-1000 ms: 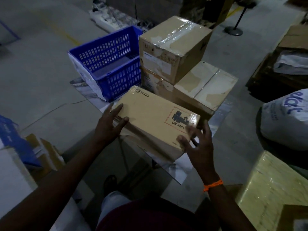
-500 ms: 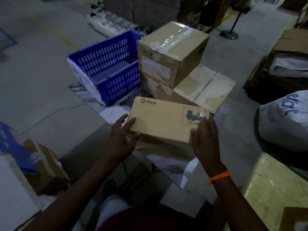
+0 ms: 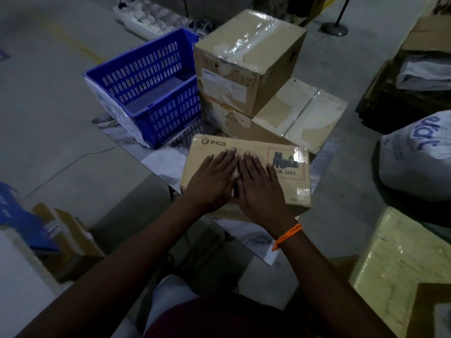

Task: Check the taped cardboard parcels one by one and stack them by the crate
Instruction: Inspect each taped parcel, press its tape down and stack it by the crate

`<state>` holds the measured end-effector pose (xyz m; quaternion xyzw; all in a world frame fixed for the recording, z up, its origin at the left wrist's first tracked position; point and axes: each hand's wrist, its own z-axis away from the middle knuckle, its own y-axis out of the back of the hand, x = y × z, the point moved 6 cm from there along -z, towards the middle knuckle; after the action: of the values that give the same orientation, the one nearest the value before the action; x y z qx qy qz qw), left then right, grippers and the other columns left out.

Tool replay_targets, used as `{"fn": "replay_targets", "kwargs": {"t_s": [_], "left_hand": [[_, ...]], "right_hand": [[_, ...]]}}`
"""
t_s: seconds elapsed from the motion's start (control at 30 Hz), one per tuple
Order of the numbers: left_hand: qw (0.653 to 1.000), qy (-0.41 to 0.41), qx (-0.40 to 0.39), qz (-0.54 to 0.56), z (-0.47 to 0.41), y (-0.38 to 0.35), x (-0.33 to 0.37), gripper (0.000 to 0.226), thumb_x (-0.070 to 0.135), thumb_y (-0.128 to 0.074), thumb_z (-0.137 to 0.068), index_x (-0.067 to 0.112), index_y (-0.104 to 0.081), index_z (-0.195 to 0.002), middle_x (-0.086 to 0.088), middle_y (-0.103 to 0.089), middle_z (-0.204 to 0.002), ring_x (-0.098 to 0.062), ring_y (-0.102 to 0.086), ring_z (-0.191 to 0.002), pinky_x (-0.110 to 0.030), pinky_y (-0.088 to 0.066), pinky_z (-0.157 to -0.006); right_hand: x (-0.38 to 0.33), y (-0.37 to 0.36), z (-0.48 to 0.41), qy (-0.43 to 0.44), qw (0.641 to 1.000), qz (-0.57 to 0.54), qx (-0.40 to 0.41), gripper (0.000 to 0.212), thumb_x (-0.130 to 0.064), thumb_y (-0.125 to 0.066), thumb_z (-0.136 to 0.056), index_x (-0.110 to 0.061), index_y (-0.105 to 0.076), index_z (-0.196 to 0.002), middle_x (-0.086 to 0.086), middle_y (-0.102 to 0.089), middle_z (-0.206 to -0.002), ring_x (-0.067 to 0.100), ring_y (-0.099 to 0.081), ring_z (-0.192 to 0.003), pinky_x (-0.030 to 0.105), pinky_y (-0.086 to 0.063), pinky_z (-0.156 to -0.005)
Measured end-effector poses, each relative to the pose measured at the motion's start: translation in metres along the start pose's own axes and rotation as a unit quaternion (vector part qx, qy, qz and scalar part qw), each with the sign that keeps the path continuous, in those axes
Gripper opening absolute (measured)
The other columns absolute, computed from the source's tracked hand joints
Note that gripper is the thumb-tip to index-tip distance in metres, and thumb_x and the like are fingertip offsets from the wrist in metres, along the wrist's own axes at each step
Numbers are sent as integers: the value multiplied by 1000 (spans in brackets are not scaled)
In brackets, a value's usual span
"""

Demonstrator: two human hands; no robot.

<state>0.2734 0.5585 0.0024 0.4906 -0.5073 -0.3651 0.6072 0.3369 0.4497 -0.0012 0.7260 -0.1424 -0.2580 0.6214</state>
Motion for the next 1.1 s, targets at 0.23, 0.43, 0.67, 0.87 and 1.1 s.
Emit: {"fn": "replay_targets", "kwargs": {"t_s": [0.23, 0.43, 0.67, 0.87, 1.1], "left_hand": [[999, -21, -9, -23, -2, 3, 0, 76, 52, 1, -100, 12, -18, -161, -7, -10, -169, -21, -8, -156, -46, -11, -127], [999, 31, -3, -40, 3, 11, -28, 83, 65, 7, -93, 22, -11, -163, -4, -2, -170, -21, 1, -157, -47, 3, -124], [997, 46, 21, -52, 7, 7, -39, 74, 61, 1, -99, 23, -6, -163, -1, 1, -170, -18, 4, -157, -49, 0, -126], [997, 45, 21, -59, 2, 5, -42, 71, 59, -4, -101, 23, -5, -163, -2, 0, -171, -18, 3, -157, -47, 2, -125], [998, 37, 26, -45, 16, 7, -38, 85, 76, -5, -96, 24, 0, -163, 0, 9, -169, -17, 10, -156, -49, 4, -126]], "right_hand": [[1, 9, -2, 1, 1000, -16, 3, 64, -41, -22, -104, -9, -36, -158, 11, -35, -165, 26, -32, -154, 55, -25, -124], [55, 18, 4, -60, 998, 3, 5, 80, -60, -19, -102, -6, -33, -159, 13, -29, -168, 29, -24, -156, 51, -17, -124], [73, 15, 10, -69, 997, 43, -3, 84, -64, -12, -101, -8, -21, -164, 10, -13, -172, 25, -11, -159, 49, -6, -125], [74, 14, 6, -77, 996, 41, 4, 82, -63, -15, -102, -9, -22, -163, 10, -15, -172, 24, -14, -159, 50, -9, -126], [74, 27, 33, -197, 972, -36, 125, 81, -59, -49, -100, -4, -33, -157, 18, -32, -164, 31, -29, -152, 54, -31, -118]]}}
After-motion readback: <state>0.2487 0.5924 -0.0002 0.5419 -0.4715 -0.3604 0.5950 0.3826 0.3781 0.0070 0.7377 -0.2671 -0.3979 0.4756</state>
